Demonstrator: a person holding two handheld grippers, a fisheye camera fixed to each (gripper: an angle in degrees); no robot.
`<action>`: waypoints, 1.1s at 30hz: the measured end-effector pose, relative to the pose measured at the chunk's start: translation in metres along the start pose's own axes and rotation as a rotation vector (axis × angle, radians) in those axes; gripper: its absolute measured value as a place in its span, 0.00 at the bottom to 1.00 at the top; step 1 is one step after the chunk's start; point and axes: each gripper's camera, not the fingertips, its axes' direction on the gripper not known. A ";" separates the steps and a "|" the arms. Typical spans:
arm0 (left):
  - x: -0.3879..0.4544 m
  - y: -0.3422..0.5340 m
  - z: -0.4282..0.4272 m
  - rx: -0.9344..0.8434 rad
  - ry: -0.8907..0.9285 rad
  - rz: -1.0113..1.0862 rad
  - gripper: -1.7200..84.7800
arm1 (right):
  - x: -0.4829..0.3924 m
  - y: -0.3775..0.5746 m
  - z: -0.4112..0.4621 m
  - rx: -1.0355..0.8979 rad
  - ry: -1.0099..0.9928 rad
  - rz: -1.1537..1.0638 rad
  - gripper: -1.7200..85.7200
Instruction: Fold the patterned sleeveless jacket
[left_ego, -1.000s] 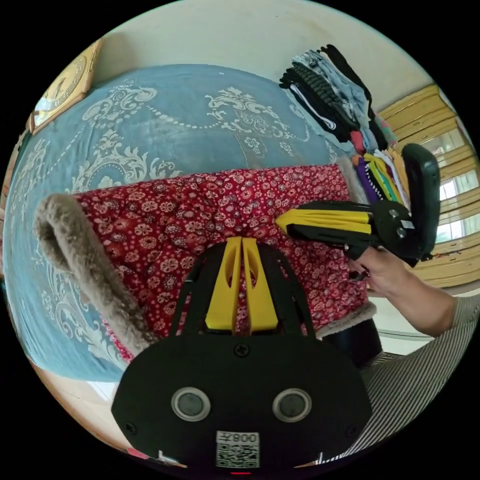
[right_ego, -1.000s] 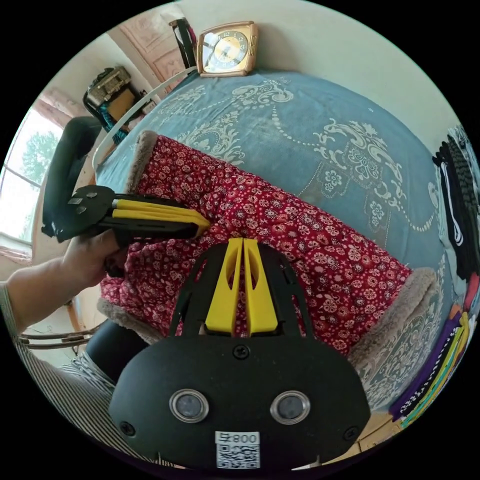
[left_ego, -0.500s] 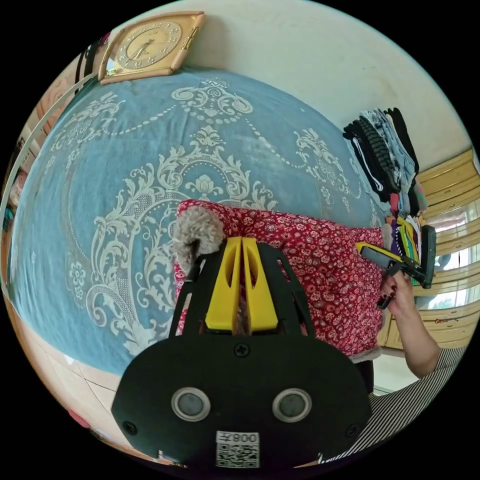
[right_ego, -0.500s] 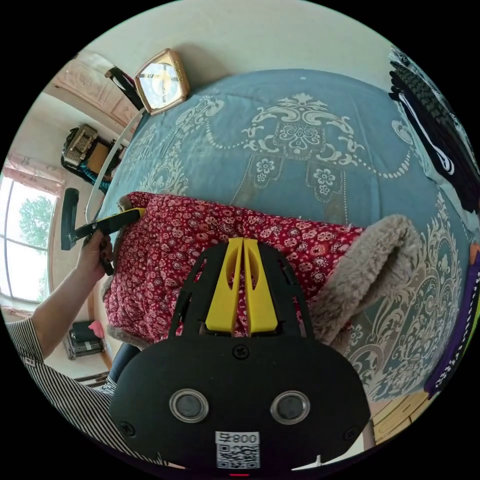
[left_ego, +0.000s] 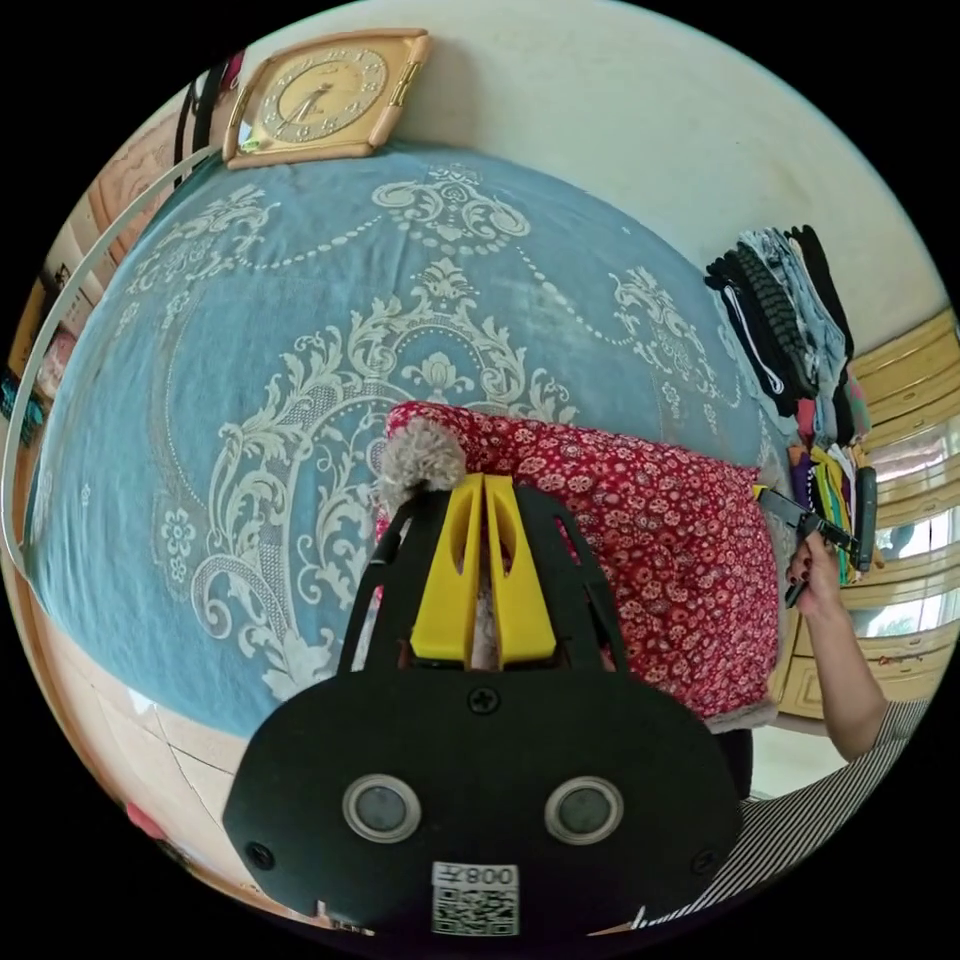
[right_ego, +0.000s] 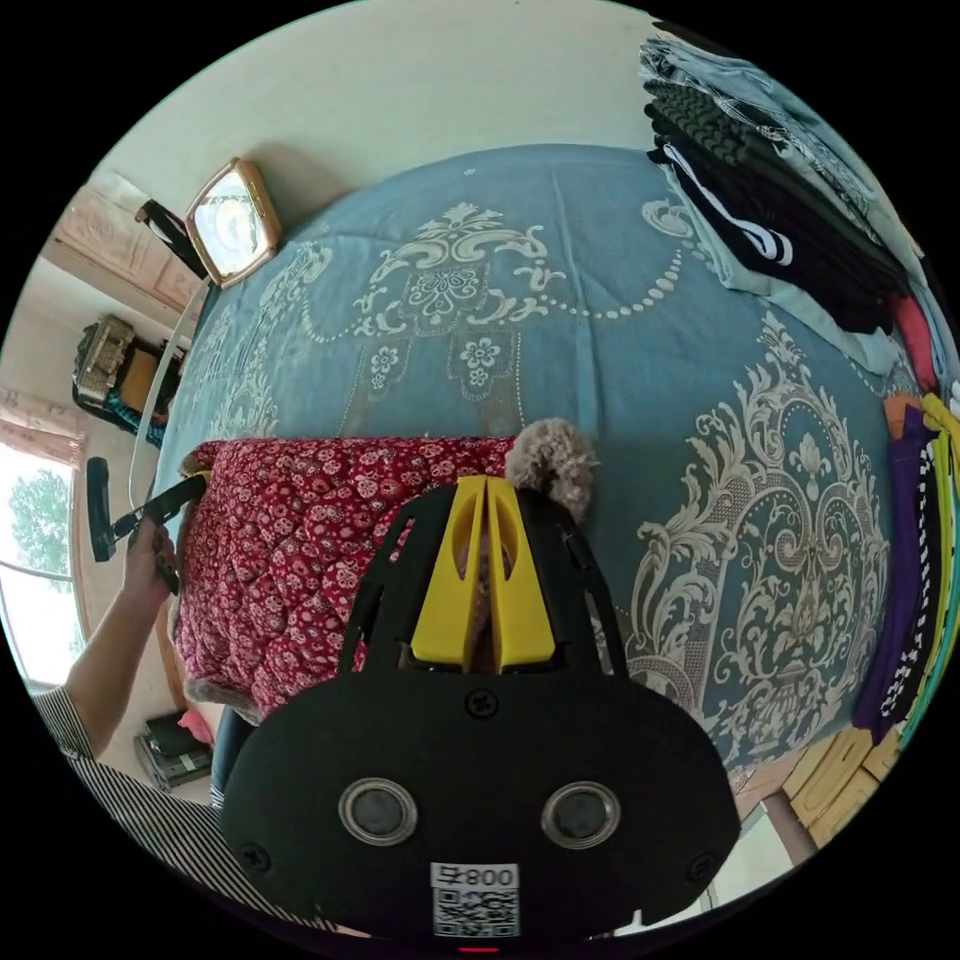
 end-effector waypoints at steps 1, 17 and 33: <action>0.000 0.000 -0.002 0.001 -0.003 0.000 0.02 | -0.002 -0.002 -0.006 0.005 -0.001 0.000 0.02; 0.033 0.031 0.009 -0.060 0.144 0.209 0.02 | -0.129 0.003 0.012 -0.066 -0.077 -0.282 0.02; -0.010 0.132 -0.041 -0.041 0.298 0.307 0.02 | -0.195 0.053 -0.043 -0.077 -0.194 -0.388 0.02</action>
